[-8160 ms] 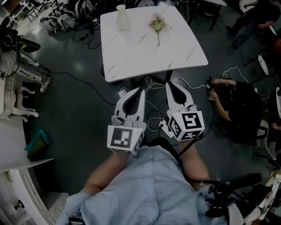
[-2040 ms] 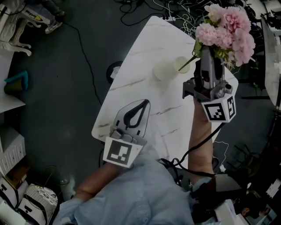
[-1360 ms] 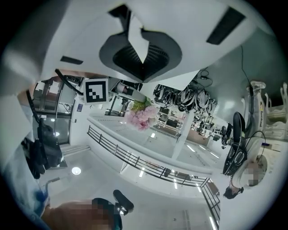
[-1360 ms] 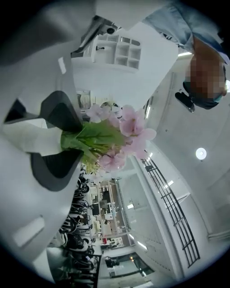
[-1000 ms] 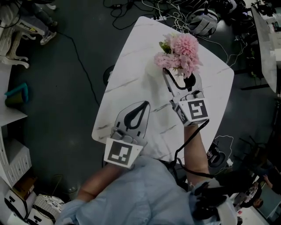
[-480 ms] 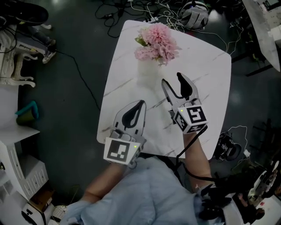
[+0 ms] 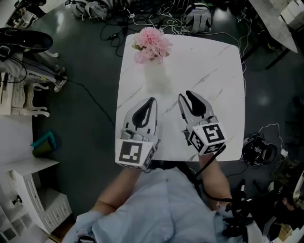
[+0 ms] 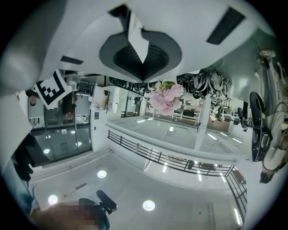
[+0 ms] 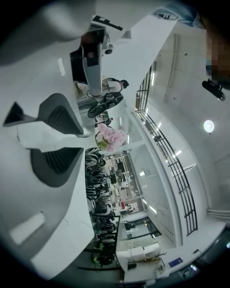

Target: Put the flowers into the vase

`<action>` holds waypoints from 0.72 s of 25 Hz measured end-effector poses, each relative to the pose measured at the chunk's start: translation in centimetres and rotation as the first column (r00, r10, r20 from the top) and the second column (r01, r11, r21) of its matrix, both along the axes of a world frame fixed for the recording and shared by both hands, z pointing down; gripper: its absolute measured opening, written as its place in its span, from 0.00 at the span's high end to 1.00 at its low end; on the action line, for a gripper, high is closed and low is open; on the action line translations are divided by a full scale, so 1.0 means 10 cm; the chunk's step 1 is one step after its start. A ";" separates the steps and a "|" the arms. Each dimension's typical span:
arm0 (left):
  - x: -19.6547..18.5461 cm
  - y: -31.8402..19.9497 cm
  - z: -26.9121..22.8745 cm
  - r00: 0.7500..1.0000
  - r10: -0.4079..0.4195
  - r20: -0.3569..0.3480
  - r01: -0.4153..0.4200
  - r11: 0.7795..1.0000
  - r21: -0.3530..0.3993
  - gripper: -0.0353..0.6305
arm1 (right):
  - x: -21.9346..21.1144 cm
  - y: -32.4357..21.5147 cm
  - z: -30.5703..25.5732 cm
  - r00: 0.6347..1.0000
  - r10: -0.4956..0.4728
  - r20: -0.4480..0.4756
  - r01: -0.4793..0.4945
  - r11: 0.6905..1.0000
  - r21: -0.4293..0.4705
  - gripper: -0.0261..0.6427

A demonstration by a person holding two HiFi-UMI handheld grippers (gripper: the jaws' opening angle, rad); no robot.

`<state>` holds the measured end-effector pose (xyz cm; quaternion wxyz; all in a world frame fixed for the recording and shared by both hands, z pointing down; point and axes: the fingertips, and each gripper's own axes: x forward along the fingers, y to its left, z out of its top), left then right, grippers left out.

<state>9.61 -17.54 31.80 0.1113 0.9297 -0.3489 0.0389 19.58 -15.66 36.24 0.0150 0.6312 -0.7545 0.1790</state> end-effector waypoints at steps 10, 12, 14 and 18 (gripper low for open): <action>-0.23 0.50 -0.39 0.994 0.099 -0.051 -0.094 0.991 0.096 0.94 | -0.40 0.61 -0.28 0.989 0.119 -0.093 -0.116 0.993 0.037 0.96; -0.32 0.62 -0.43 0.992 0.109 -0.058 -0.103 0.989 0.102 0.94 | -0.48 0.70 -0.33 0.987 0.133 -0.093 -0.129 0.990 0.049 0.96; -0.39 0.72 -0.48 0.991 0.120 -0.058 -0.113 0.988 0.107 0.94 | -0.53 0.79 -0.37 0.985 0.147 -0.090 -0.142 0.988 0.060 0.96; -0.52 0.88 -0.53 0.989 0.136 -0.051 -0.129 0.984 0.121 0.94 | -0.67 0.92 -0.46 0.984 0.156 -0.082 -0.150 0.986 0.076 0.96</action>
